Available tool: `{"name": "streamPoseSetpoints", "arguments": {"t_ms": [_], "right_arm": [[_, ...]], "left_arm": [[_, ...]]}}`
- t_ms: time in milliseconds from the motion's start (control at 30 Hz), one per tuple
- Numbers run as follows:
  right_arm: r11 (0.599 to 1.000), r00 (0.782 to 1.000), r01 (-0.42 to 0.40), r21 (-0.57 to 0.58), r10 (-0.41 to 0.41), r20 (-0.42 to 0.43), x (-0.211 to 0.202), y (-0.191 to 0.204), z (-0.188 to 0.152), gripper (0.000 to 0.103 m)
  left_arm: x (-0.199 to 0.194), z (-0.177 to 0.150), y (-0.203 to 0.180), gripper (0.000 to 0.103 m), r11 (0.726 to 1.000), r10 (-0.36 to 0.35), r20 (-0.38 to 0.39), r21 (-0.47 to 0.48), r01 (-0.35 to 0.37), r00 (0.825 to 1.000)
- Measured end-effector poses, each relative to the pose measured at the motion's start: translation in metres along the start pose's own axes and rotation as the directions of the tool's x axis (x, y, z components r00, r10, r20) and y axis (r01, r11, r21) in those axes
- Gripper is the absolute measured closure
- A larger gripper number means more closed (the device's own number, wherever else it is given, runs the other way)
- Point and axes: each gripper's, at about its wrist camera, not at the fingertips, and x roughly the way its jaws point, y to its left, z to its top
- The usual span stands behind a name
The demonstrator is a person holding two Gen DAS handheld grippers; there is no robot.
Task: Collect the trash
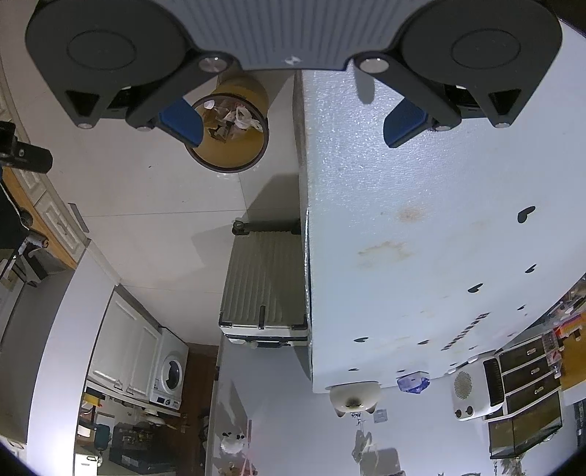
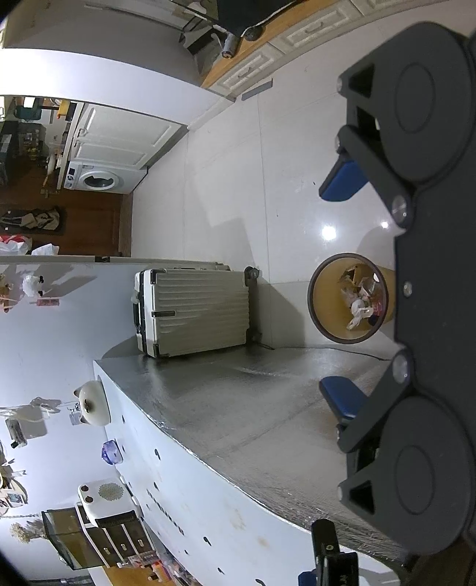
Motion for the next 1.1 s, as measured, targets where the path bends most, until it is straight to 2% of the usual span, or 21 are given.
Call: {"name": "streamPoseSetpoints", "arguments": {"t_ms": [1100], "right_arm": [[1.0, 1.0, 0.001, -0.009, -0.001, -0.011, 0.0025, 0.0052, 0.0017, 0.0]], "left_arm": [[0.0026, -0.0018, 0.0026, 0.0, 1.0, 0.012, -0.012, 0.002, -0.012, 1.0]]}}
